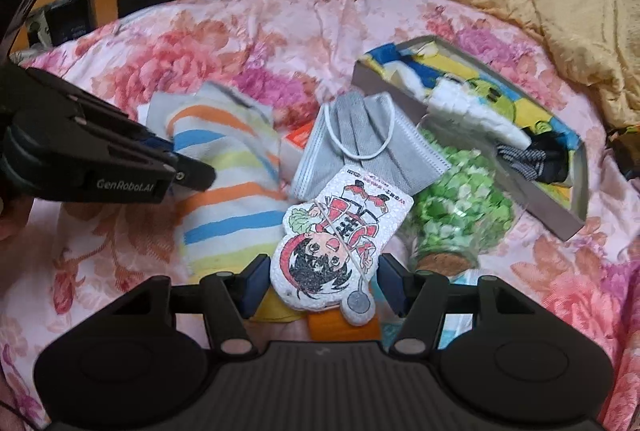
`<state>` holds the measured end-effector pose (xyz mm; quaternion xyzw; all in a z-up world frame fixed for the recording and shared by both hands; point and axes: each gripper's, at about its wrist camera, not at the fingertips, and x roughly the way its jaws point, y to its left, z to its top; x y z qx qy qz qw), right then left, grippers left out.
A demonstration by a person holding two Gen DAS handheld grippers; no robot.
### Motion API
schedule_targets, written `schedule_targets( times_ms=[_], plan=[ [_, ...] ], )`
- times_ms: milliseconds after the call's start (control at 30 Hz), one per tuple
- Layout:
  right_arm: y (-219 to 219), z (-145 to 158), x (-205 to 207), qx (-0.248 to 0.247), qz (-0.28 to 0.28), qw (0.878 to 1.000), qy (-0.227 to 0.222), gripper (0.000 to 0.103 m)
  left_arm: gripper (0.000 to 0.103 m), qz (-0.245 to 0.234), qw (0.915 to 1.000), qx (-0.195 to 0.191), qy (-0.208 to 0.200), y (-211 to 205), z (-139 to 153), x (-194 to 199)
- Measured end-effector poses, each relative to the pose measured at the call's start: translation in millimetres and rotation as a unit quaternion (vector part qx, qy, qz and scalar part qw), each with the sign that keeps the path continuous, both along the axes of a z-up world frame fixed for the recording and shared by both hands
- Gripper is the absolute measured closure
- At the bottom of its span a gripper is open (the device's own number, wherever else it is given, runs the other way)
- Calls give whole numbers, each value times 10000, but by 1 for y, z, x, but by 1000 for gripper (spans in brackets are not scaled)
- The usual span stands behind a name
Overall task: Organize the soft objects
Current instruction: 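Grasp the cartoon-printed pouch with the right tool while the left tool grasps the striped sock, then lift and carry the cartoon pouch and striped sock over the frog-printed tray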
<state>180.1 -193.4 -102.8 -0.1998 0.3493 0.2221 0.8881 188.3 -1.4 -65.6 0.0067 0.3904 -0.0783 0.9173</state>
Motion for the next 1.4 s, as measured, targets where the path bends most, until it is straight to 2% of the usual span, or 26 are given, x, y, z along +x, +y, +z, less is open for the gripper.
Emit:
schedule_targets(
  times_ms=[100, 233, 333, 467, 633, 800, 933, 1067, 1200, 1400],
  plan=[
    [-2, 4, 0, 27, -32, 9998, -175, 40, 92, -76, 9984, 382, -406, -6, 7, -6],
    [-2, 7, -2, 45, 2, 9994, -329, 40, 92, -373, 9890, 1089, -930, -20, 12, -17],
    [-1, 8, -3, 51, 19, 9990, -437, 40, 92, -500, 9842, 1307, -1088, -27, 13, -21],
    [-3, 12, -5, 132, -17, 9982, -588, 40, 93, -361, 9830, 1248, -1294, -25, 20, -23],
    [-6, 19, -8, 241, -12, 9955, -913, 40, 94, -182, 9749, 1369, -1744, -24, 31, -29],
    [-11, 26, -9, 471, -52, 9929, -1091, 40, 94, -330, 9688, 1144, -2173, -25, 42, -39],
    [-16, 33, -10, 624, -139, 9892, -1320, 40, 94, -519, 9588, 1151, -2546, -31, 46, -48],
    [-19, 37, -9, 736, -171, 9877, -1370, 40, 94, -639, 9595, 1010, -2550, -33, 48, -51],
    [-26, 39, -4, 878, -237, 9864, -1366, 40, 94, -792, 9657, 557, -2409, -28, 49, -51],
    [-35, 45, -1, 1067, -421, 9820, -1504, 40, 94, -990, 9541, 591, -2766, -34, 59, -65]
  ],
)
